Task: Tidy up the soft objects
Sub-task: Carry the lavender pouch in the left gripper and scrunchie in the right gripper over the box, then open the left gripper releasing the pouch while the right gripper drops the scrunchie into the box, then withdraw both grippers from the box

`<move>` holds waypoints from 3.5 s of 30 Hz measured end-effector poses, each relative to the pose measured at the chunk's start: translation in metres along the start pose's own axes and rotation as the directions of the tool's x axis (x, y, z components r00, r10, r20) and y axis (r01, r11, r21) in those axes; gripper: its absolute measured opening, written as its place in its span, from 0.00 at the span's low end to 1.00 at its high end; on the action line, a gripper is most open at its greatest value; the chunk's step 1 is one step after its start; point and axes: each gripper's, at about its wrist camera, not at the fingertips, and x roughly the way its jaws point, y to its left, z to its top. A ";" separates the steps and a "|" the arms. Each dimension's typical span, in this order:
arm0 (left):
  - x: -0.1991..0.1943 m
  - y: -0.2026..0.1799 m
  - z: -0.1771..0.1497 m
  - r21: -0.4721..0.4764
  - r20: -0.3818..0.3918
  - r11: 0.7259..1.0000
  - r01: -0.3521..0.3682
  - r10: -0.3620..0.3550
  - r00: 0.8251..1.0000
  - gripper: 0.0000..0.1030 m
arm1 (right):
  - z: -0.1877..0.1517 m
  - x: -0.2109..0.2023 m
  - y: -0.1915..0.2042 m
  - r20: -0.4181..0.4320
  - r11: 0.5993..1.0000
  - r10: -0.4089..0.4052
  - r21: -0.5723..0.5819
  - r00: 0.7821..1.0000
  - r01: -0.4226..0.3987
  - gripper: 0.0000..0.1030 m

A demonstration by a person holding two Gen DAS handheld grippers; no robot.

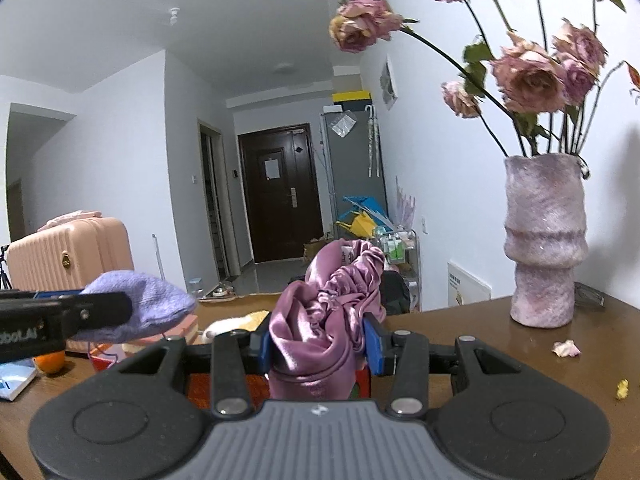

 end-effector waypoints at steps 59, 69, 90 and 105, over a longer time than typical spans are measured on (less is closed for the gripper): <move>0.149 0.047 0.003 -0.181 -0.043 0.941 -0.287 0.284 0.958 0.76 | 0.016 0.144 0.026 -0.144 0.998 0.043 -0.028 0.989 -0.048 0.64; 0.139 0.056 0.004 -0.229 -0.020 0.896 -0.380 0.386 0.922 1.00 | 0.015 0.144 0.021 -0.148 0.999 0.044 -0.009 0.988 -0.046 0.87; 0.113 0.083 -0.006 -0.253 -0.044 0.888 -0.385 0.387 0.921 1.00 | 0.006 0.120 0.016 -0.197 0.998 0.049 -0.032 0.979 -0.056 0.89; 0.086 0.083 -0.015 -0.206 -0.034 0.904 -0.374 0.376 0.926 1.00 | -0.028 0.088 0.022 -0.150 0.989 0.004 -0.146 0.989 -0.026 0.91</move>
